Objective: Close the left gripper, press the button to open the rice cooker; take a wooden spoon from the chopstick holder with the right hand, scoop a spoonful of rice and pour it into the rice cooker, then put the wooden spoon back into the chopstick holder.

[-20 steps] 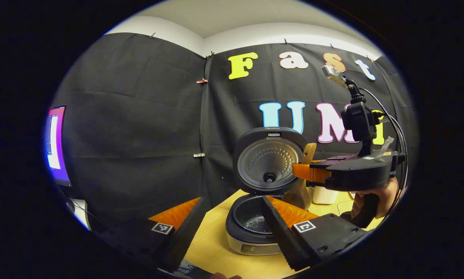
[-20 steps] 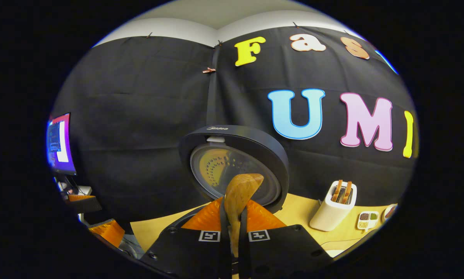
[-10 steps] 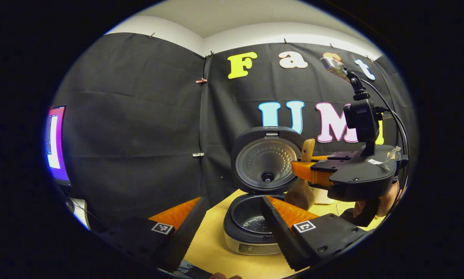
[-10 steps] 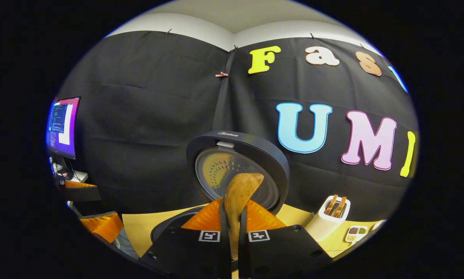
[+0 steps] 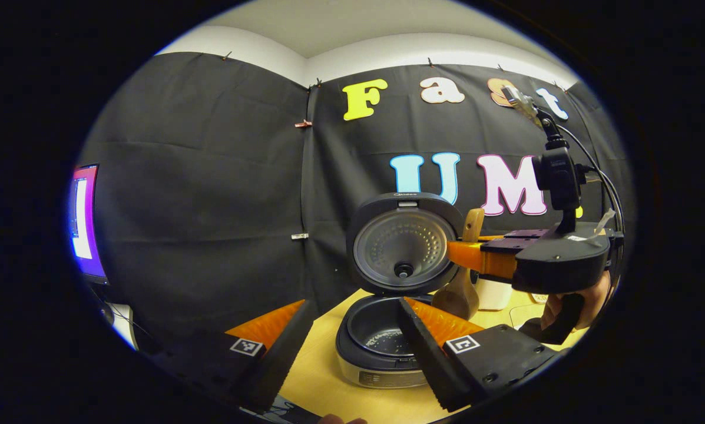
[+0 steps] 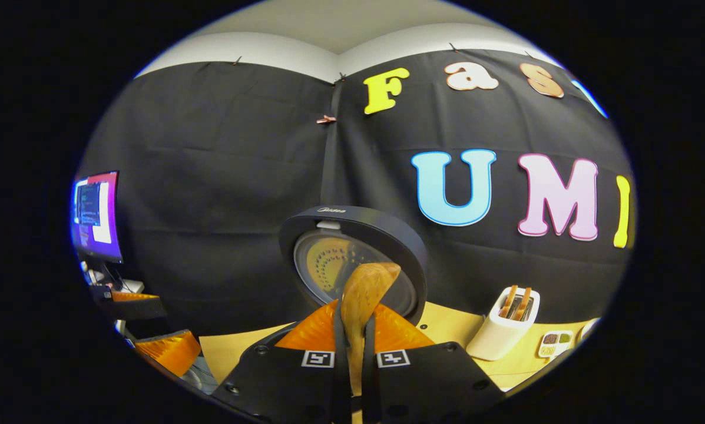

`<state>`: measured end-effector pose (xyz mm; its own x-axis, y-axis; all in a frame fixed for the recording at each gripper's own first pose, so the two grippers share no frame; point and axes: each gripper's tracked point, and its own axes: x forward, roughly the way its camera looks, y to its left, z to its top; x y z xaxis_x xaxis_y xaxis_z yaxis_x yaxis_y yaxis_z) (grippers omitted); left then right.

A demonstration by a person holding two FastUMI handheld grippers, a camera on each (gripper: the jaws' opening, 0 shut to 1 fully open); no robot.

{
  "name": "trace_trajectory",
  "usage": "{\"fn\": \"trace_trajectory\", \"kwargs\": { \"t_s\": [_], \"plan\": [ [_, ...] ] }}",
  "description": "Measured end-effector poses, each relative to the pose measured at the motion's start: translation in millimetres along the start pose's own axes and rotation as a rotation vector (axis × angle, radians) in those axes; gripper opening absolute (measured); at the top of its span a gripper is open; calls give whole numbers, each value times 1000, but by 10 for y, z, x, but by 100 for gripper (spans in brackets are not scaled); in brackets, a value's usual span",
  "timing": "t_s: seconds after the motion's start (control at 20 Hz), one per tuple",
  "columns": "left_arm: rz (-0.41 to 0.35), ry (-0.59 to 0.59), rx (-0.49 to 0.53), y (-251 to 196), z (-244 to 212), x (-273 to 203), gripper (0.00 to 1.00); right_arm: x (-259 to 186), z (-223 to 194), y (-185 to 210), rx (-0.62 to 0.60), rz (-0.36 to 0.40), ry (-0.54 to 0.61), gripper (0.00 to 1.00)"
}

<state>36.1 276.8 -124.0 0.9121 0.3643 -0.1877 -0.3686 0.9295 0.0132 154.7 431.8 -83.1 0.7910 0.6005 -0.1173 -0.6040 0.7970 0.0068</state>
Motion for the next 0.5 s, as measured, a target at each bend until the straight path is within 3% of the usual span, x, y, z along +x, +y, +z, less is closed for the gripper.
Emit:
{"fn": "trace_trajectory", "kwargs": {
  "t_s": [0.25,0.5],
  "plan": [
    [-24,4,1,-204,27,21,97,-298,170,-472,107,-89,-32,12],
    [-82,-24,20,-553,151,44,97,-706,131,-1275,166,-246,-22,11]
  ]
}}
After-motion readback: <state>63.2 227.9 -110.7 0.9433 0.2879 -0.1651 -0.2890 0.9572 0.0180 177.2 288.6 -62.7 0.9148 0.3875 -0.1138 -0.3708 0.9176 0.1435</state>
